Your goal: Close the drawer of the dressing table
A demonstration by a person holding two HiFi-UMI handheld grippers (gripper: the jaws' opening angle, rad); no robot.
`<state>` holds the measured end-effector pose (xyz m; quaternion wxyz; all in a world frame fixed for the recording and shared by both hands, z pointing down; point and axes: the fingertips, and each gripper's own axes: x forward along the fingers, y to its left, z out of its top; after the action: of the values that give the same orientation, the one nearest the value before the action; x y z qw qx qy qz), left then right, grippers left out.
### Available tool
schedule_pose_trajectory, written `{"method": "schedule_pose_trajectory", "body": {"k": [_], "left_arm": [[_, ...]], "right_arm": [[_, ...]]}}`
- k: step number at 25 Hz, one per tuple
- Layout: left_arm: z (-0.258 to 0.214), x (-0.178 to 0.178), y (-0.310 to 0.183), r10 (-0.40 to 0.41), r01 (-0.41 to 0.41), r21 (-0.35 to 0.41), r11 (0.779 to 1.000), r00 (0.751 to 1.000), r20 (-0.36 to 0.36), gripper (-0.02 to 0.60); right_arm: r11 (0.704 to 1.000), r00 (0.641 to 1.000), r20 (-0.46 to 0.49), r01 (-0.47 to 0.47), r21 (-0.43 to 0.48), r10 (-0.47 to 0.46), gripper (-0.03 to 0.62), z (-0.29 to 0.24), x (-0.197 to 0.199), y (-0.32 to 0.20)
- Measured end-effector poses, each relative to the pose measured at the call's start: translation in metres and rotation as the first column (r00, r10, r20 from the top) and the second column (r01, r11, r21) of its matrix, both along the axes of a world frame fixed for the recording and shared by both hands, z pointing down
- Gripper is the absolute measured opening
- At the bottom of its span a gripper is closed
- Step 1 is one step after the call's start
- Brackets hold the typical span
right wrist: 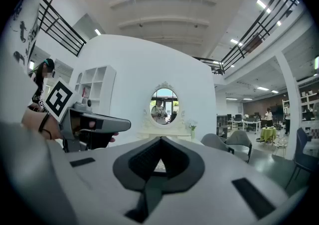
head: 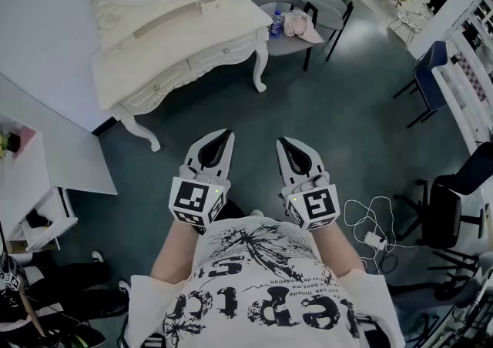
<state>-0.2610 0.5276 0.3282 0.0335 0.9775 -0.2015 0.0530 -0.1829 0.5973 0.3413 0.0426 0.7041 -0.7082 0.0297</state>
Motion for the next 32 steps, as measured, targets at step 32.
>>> {"method": "schedule_pose_trajectory", "body": {"k": [32], "left_arm": [[0.044, 0.062, -0.098, 0.018, -0.013, -0.123, 0.992, 0.999, 0.039, 0.018]], "right_arm": [[0.991, 0.996, 0.067, -0.045, -0.125, 0.054, 0.016, 0.043, 0.065, -0.097]]}}
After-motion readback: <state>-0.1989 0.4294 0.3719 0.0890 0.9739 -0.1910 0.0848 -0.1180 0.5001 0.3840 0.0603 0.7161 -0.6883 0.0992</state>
